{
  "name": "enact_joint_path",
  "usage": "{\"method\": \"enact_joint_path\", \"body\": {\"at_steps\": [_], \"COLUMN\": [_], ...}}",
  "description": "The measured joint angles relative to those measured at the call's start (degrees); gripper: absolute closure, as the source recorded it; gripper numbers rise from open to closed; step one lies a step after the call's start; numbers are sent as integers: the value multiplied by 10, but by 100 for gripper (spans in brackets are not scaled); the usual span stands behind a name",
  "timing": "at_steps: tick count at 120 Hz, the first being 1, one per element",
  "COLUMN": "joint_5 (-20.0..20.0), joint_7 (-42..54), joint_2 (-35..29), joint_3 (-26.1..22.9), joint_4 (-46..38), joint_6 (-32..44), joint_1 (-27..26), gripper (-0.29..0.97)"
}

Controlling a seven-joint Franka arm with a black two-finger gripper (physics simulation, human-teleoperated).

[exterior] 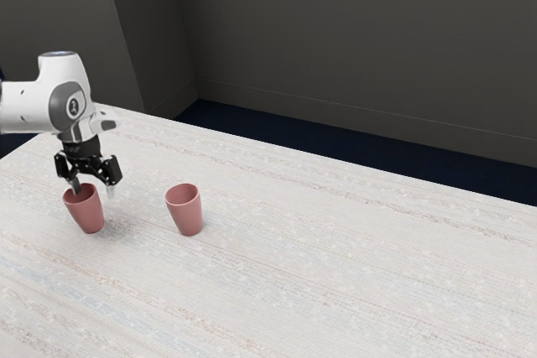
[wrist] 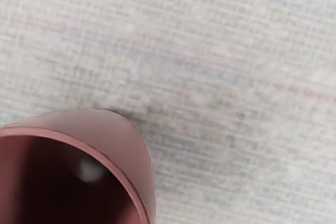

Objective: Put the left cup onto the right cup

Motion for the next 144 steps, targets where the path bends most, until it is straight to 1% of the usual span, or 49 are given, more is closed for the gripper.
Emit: {"method": "enact_joint_path", "body": {"at_steps": [17, 66, 144], "joint_5": [-3, -11, -14], "joint_7": [12, 39, 57], "joint_2": [12, 31, 34], "joint_3": [0, 0, 1], "joint_4": [13, 12, 12], "joint_6": [4, 21, 28], "joint_1": [4, 5, 6], "gripper": [0, 0, 0]}}
